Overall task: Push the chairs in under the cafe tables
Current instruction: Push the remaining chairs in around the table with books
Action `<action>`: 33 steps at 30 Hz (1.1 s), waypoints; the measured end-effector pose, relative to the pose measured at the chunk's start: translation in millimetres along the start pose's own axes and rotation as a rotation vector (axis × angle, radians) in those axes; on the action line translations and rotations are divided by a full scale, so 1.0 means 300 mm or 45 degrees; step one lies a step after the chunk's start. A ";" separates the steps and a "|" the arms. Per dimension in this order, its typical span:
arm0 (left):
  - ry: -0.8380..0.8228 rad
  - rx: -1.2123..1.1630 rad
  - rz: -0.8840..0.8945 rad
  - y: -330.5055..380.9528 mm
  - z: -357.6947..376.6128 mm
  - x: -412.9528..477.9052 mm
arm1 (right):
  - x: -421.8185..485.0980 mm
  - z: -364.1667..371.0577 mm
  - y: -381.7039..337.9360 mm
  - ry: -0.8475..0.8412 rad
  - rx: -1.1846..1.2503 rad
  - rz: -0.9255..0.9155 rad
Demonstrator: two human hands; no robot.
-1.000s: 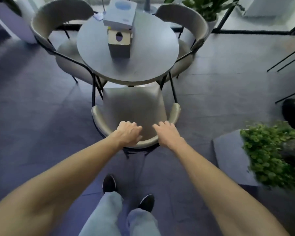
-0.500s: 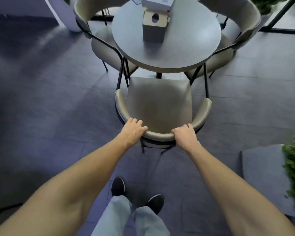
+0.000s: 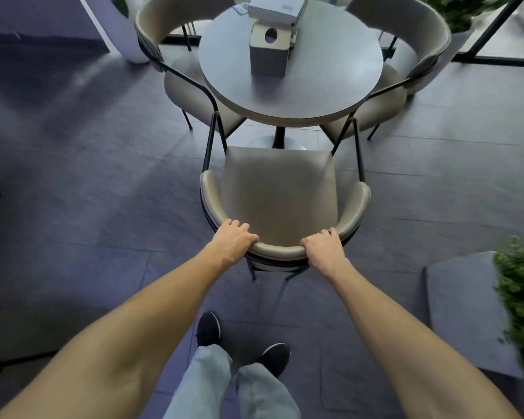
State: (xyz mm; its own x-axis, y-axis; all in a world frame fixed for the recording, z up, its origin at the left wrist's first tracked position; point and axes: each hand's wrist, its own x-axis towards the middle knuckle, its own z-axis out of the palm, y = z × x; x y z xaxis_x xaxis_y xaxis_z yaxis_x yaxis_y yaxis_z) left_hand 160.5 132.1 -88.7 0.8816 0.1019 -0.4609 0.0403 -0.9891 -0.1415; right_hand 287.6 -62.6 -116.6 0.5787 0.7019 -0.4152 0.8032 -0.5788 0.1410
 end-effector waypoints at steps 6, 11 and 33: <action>-0.015 0.003 0.001 0.030 0.015 -0.028 | -0.042 0.010 -0.008 0.001 -0.002 -0.003; -0.016 0.011 0.007 0.042 0.033 -0.046 | -0.071 0.012 -0.016 -0.002 0.003 -0.009; 0.185 -0.002 0.038 0.204 -0.651 0.108 | -0.266 -0.438 0.324 0.148 0.183 0.207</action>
State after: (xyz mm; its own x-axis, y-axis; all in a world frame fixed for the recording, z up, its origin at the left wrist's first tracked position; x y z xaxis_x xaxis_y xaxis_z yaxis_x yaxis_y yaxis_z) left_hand 283.5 54.3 58.8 0.9412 0.0562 -0.3331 0.0139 -0.9917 -0.1280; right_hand 338.0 -120.3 48.2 0.7176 0.6330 -0.2904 0.6748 -0.7351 0.0651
